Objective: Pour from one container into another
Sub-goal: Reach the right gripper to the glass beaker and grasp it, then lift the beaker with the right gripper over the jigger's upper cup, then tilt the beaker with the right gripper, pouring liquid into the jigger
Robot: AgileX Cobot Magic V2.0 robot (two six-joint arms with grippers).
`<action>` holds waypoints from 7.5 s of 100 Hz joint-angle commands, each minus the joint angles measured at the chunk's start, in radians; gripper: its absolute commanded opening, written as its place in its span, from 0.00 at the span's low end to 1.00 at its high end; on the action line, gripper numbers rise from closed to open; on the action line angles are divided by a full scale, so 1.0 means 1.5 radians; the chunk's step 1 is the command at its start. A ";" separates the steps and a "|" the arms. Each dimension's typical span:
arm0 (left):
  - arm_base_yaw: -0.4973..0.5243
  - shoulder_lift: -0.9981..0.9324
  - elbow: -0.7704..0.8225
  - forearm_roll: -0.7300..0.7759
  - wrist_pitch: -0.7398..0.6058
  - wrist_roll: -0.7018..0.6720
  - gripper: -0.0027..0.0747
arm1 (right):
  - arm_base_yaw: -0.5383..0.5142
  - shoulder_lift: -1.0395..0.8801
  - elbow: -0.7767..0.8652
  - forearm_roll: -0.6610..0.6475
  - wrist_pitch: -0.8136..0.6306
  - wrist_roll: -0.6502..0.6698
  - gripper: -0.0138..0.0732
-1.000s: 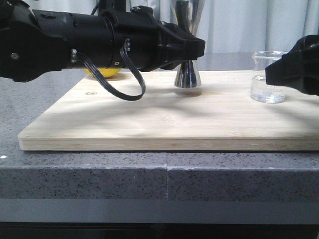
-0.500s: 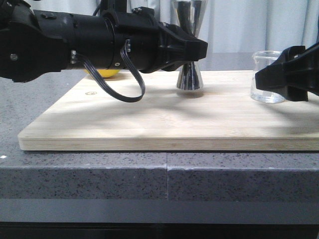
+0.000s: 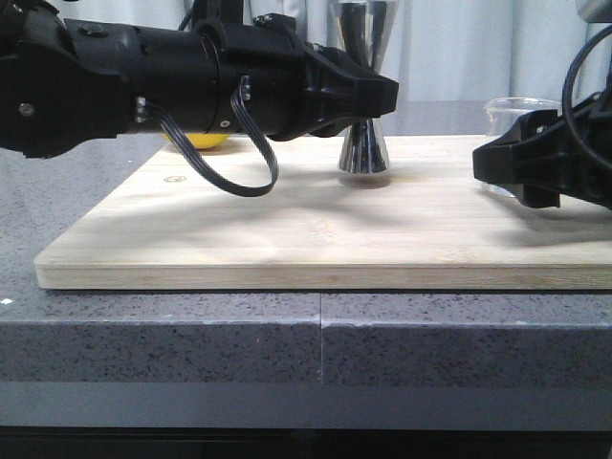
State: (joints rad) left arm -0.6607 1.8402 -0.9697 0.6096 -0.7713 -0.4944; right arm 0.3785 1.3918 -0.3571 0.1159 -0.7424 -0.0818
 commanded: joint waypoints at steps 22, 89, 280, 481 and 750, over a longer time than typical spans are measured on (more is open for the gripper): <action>-0.001 -0.031 -0.016 -0.017 -0.049 -0.005 0.01 | 0.000 -0.009 -0.016 -0.008 -0.096 -0.005 0.55; -0.001 -0.031 -0.016 0.017 -0.049 -0.023 0.01 | 0.000 -0.024 -0.019 -0.008 -0.106 -0.005 0.45; -0.001 -0.054 -0.016 0.186 -0.087 -0.140 0.01 | 0.027 -0.206 -0.305 -0.356 0.348 -0.156 0.45; -0.001 -0.054 -0.016 0.206 -0.094 -0.144 0.01 | 0.033 -0.206 -0.305 -0.621 0.355 -0.156 0.45; -0.001 -0.054 -0.016 0.232 -0.102 -0.144 0.01 | 0.033 -0.206 -0.305 -0.836 0.388 -0.156 0.45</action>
State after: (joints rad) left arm -0.6607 1.8166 -0.9697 0.9974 -0.8456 -0.7034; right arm 0.4243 1.1072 -0.7772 -1.1266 -0.1285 -0.3086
